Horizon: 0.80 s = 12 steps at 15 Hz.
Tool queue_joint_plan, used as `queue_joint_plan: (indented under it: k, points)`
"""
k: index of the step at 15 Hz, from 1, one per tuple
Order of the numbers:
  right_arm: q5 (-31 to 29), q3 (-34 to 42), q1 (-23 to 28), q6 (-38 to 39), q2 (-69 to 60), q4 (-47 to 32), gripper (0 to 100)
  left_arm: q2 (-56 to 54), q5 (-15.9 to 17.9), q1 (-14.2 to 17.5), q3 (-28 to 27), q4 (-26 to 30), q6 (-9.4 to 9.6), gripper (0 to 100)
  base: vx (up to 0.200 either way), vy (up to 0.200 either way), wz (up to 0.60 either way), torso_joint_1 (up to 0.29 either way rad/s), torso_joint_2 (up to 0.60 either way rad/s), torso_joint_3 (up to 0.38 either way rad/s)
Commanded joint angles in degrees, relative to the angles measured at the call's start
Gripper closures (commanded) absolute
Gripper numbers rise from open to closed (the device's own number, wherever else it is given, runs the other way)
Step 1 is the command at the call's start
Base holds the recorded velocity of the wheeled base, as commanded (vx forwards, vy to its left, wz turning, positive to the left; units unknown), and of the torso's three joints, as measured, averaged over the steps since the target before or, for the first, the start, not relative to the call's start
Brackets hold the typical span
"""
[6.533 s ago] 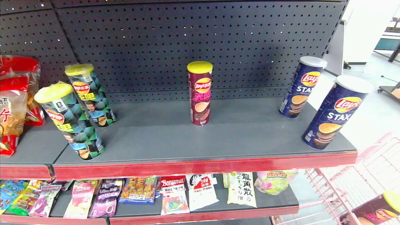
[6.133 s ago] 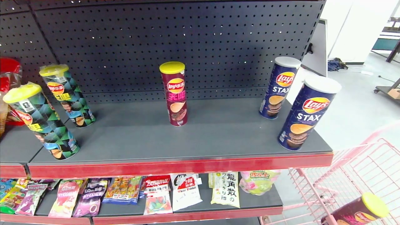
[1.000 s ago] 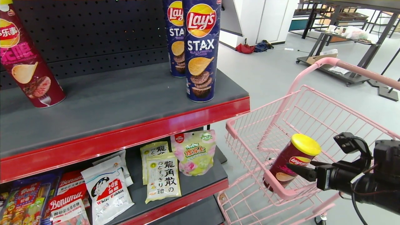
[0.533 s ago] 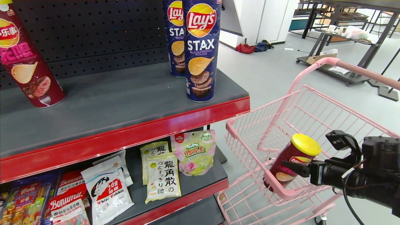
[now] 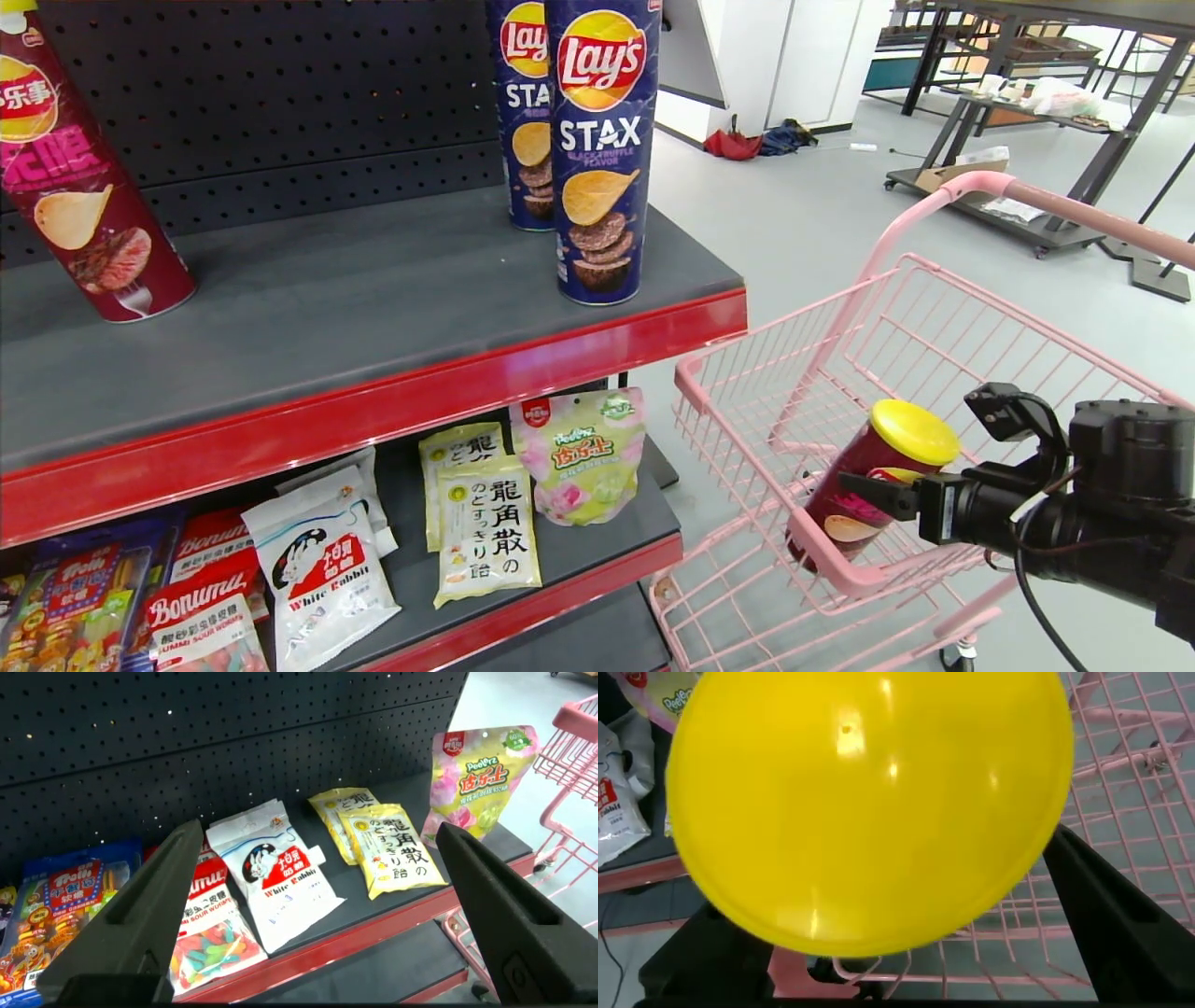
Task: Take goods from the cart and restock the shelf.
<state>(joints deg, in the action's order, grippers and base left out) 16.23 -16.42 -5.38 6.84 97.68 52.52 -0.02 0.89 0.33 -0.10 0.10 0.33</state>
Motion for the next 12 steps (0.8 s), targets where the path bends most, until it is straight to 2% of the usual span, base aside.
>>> queue_joint_plan:
  k: [1, 12]
  points:
    - [0.0, -0.9, -0.1, 0.0, 0.8, 0.0, 0, 0.0, 0.0, 0.0, 0.0, 0.0, 0.02, 0, 0.0, 0.0, 0.0, 0.0, 0.0, 0.0]
    - [-0.1, -3.4, -0.5, 0.1, 3.1, 0.8, 0, 0.0, 0.0, 0.0, 0.0, 0.0, 0.02, 0, 0.0, 0.0, 0.0, 0.0, 0.0, 0.0]
